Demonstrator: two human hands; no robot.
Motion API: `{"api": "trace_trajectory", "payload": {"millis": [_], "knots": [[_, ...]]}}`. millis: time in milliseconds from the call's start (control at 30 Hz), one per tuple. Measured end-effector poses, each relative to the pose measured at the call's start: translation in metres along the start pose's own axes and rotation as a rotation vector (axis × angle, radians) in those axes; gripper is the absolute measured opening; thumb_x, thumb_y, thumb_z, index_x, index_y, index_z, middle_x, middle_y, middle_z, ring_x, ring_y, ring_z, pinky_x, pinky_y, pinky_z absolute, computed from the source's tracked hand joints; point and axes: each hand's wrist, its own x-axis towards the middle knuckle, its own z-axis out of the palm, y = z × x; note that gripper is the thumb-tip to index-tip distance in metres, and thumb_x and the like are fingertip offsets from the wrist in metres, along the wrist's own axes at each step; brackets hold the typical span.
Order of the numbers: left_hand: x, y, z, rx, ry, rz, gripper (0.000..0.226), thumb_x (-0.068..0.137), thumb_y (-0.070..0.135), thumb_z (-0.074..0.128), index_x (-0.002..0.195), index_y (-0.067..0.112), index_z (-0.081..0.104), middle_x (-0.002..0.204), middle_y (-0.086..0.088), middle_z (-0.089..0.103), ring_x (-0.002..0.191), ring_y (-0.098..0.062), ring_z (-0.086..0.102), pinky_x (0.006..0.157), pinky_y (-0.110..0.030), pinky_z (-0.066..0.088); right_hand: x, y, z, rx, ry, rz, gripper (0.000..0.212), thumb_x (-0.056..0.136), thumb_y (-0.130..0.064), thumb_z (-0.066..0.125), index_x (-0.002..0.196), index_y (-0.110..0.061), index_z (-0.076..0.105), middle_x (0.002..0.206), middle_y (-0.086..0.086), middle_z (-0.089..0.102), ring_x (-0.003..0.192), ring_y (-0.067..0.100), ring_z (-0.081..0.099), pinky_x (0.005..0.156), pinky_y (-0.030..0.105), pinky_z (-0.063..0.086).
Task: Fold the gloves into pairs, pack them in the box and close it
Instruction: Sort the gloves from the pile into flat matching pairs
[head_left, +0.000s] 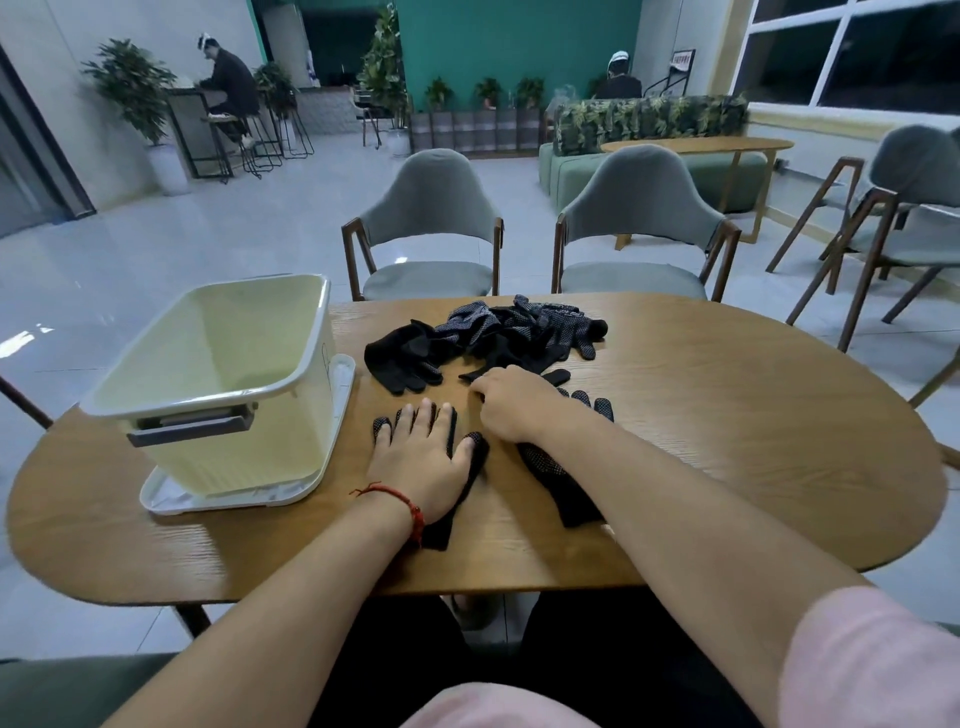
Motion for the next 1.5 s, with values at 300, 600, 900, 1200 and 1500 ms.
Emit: {"api": "trace_trajectory", "payload": {"millis": [300,600,900,1200,1500], "knots": [[0.001,-0.001,-0.001,-0.008,-0.010,0.013,0.072,0.104,0.067,0.016,0.168,0.036,0.008,0.177,0.004,0.003,0.163,-0.020,-0.002,0.132,-0.049,0.001,0.003,0.022,-0.048,-0.106,0.102,-0.107,0.050,0.095,0.005,0.055,0.132,-0.025,0.073,0.132,0.003,0.071,0.121,0.029,0.065,0.104,0.043,0.054],[0.000,-0.001,0.000,-0.007,0.020,0.010,0.071,0.105,0.065,0.017,0.168,0.033,0.011,0.177,0.004,0.006,0.163,-0.019,0.001,0.132,-0.048,0.003,-0.003,0.052,-0.104,0.020,0.364,-0.099,0.013,0.087,-0.016,0.063,0.097,-0.017,0.071,0.107,0.005,0.066,0.102,0.030,0.060,0.083,0.034,0.044],[-0.001,0.002,-0.003,-0.008,0.013,-0.001,0.065,0.108,0.056,0.019,0.168,0.033,0.010,0.177,0.004,0.005,0.163,-0.018,0.001,0.132,-0.047,0.004,-0.025,0.060,-0.159,0.223,0.435,-0.068,0.016,0.087,-0.029,0.068,0.100,-0.019,0.070,0.094,-0.001,0.070,0.096,0.027,0.063,0.081,0.036,0.051],[-0.002,0.002,-0.005,0.011,-0.013,0.008,0.070,0.107,0.064,0.014,0.168,0.032,0.008,0.177,0.003,0.003,0.163,-0.019,0.000,0.132,-0.048,0.004,-0.038,0.079,-0.182,0.335,0.511,-0.194,0.010,0.096,-0.028,0.078,0.105,-0.023,0.080,0.090,-0.013,0.074,0.077,-0.002,0.063,0.079,0.025,0.051],[-0.002,0.002,-0.004,0.008,-0.001,0.003,0.075,0.104,0.070,0.013,0.168,0.033,0.010,0.177,0.003,0.005,0.163,-0.019,0.001,0.132,-0.047,0.004,-0.041,0.085,-0.178,0.239,0.468,-0.165,0.014,0.097,-0.024,0.077,0.110,-0.022,0.081,0.094,-0.012,0.074,0.089,0.009,0.067,0.085,0.026,0.052]]}}
